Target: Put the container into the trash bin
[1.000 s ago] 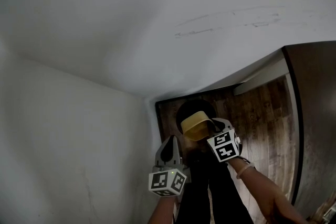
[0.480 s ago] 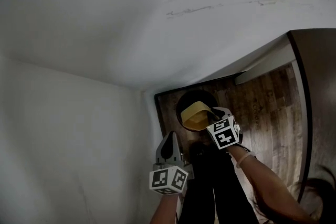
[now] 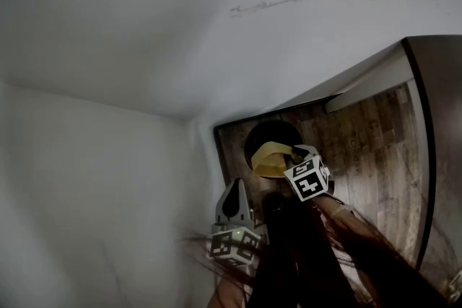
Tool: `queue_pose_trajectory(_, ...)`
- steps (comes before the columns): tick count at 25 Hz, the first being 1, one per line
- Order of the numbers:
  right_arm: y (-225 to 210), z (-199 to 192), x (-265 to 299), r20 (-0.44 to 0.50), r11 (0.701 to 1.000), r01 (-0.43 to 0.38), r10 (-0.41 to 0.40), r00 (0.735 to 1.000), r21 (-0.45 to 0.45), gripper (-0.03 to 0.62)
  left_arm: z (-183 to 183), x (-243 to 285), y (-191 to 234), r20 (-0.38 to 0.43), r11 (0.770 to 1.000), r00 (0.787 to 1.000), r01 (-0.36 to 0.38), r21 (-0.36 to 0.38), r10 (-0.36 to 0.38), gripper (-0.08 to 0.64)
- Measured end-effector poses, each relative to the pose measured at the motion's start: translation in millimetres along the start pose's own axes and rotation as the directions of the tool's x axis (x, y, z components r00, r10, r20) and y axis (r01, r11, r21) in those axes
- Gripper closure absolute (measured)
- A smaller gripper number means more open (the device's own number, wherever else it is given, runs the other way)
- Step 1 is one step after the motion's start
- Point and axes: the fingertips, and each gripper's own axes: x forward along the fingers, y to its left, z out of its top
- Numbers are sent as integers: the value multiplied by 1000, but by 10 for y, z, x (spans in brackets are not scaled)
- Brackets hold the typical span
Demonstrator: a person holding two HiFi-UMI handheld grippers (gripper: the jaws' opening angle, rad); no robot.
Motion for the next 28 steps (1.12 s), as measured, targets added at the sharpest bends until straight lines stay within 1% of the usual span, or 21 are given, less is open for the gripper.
queue_pose_trajectory(4,13,-29,38,-15,1000,-10,10,1000,-6,468,2,34,18,4,1000,1000,10,14,-10,540)
queue_pose_trajectory(8,25,-47,62,-22,1000,-18,18,1000,3,442,23,64,20,0,1000,1000,9,12,-9,540)
queue_pose_trajectory(12,20,2,50,-6,1000,-20,19,1000,-13,439,38,89,20,-2,1000,1000,11,17,-11,540)
queue_pose_trajectory(20,63,68,-70,9,1000,-27,27,1000,-2,437,91,110,-55,3,999,999,34,41,-34,540)
queue_pose_trajectory(24,83,130,-157,21,999,-32,32,999,-2,437,164,111,-104,9,998,999,45,48,-46,540)
queue_pose_trajectory(28,99,216,-277,33,999,-35,36,999,-15,439,280,97,-163,12,996,999,47,76,-48,540)
